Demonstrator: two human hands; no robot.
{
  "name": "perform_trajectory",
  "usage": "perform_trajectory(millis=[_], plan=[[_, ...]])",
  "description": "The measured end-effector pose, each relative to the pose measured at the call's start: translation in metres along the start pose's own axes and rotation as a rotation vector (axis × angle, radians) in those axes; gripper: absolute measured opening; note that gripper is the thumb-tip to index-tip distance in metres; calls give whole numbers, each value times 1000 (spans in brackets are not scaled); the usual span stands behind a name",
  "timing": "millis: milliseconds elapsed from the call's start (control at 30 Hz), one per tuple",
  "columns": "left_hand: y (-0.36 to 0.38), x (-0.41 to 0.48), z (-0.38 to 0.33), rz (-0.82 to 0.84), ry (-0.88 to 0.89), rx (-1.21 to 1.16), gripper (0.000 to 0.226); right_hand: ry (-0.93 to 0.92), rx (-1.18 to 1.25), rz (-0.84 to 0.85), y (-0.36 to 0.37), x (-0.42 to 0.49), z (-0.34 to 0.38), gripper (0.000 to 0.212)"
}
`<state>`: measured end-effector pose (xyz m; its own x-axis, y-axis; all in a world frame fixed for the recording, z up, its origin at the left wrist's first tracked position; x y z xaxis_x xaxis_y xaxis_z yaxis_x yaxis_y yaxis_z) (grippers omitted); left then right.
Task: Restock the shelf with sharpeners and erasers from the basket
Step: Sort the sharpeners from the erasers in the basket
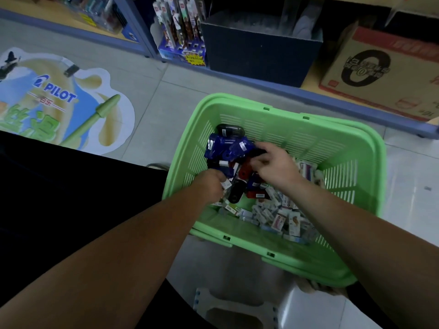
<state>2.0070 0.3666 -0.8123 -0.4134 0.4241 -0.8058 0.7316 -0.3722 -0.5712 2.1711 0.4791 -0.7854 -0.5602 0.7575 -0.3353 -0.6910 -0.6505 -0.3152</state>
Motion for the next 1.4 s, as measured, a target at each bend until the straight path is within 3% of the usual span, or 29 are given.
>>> perform_trajectory(millis=[67, 167, 233, 300, 400, 500, 700, 833, 900, 1000, 1167, 1267, 1333, 1400], plan=[[2, -3, -4, 29, 52, 80, 45, -128, -383, -49, -6, -6, 3, 34], [9, -7, -7, 72, 127, 217, 58, -243, -672, -52, -11, -14, -1, 32], [10, -9, -9, 65, 159, 266, 68, -222, -740, -16, -18, -17, -14, 40], [10, -10, -12, 52, 166, 244, 62, -145, -754, 66, -25, -19, -31, 56], [13, -7, -18, 92, 103, 96, 47, -64, -704, 109, -29, -24, -44, 78], [13, 0, -23, 10, 56, -80, 52, -114, -828, 97, -21, -24, -44, 88], [-3, 3, -32, -262, 92, -246, 37, -167, -955, 87, -14, -19, -41, 67], [-3, 6, -45, -248, 240, -84, 50, -85, -1068, 172, -21, -18, -38, 51], [-1, 7, -50, -232, 284, 51, 57, -49, -967, 166, -27, -18, -32, 41], [3, 0, -57, -259, 323, 168, 60, 24, -576, -41, -38, -18, -18, 31], [0, -8, -52, -215, 270, 28, 39, 43, -32, -273, -25, -7, -4, 26], [-23, -14, -42, -323, 211, -19, 37, 131, 248, -338, -7, 5, -6, 21], [-39, -19, -35, -386, 166, -188, 36, 146, 424, -301, -1, 11, -1, 24], [-46, -25, -29, -314, 145, -572, 27, 149, 538, -233, 0, 12, 2, 33]])
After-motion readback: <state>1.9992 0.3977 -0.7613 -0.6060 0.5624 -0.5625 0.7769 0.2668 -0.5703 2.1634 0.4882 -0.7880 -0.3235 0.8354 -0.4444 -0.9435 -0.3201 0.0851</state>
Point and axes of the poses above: each hand's wrist, its own x-axis towards the middle knuckle, its own y-axis out of the palm, z = x × y, the point moved 5 cm from there along x, towards the middle knuckle, and after that the axes turned 13 degrees about -y, right-handed, at the moved point
